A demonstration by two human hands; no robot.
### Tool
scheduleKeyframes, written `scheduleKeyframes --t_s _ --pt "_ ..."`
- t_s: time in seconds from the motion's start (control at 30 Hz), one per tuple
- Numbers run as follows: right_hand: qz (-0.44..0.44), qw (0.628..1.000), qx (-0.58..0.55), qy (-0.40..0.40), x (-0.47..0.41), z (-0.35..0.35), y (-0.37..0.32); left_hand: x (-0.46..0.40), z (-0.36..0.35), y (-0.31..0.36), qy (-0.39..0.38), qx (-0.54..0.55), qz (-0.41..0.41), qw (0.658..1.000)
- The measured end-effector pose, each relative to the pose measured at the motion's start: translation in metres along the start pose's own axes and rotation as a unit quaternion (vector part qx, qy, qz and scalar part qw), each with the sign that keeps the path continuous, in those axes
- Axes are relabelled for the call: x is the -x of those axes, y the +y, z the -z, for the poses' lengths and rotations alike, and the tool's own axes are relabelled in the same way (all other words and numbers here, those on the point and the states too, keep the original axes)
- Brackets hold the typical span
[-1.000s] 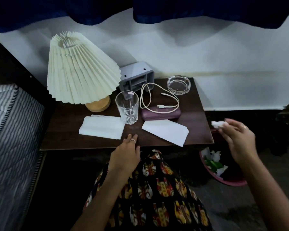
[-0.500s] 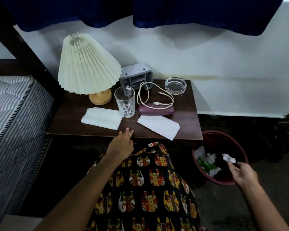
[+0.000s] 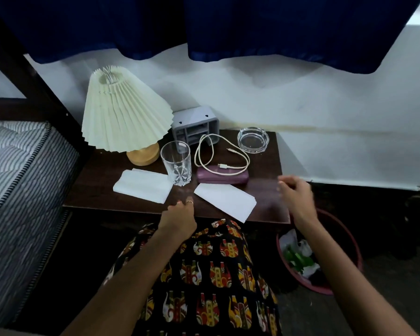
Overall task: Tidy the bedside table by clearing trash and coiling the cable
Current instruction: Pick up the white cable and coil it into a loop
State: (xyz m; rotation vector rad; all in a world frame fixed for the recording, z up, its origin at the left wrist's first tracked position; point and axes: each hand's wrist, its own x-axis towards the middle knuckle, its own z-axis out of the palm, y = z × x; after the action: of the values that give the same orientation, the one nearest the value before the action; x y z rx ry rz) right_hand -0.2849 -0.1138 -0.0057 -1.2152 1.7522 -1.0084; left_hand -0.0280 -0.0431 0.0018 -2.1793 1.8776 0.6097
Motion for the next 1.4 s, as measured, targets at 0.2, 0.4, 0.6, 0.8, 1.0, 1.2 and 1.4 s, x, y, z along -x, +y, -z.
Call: scheduleKeyframes --t_s 0.2,0.4,0.6,0.8,1.0,1.2,1.4 --pt "0.270 0.925 0.232 -0.132 -0.011 -0.067 -0.037 -0.007 0.001 0.013 0.024 -0.105 -0.021 0.994" --pt "0.274 0.870 0.369 -0.181 -0.026 -0.093 -0.030 -0.003 -0.004 0.011 0.021 -0.123 -0.026 0.992" --pt "0.295 0.880 0.338 -0.157 -0.030 -0.098 -0.041 -0.004 0.000 0.004 0.000 -0.115 -0.052 0.992" --pt "0.230 0.962 0.123 -0.078 -0.030 -0.092 -0.109 0.000 -0.006 -0.012 0.007 -0.049 -0.047 0.998" --pt "0.205 0.977 -0.049 -0.021 -0.029 -0.058 -0.199 0.020 0.016 -0.016 0.086 0.070 -0.043 0.993" --pt "0.206 0.966 -0.154 0.006 0.013 -0.006 -0.260 0.054 0.054 -0.001 0.166 0.153 -0.076 0.971" --pt "0.274 0.924 -0.263 0.036 0.079 0.042 -0.306 0.093 0.095 0.018 0.243 0.240 -0.117 0.933"
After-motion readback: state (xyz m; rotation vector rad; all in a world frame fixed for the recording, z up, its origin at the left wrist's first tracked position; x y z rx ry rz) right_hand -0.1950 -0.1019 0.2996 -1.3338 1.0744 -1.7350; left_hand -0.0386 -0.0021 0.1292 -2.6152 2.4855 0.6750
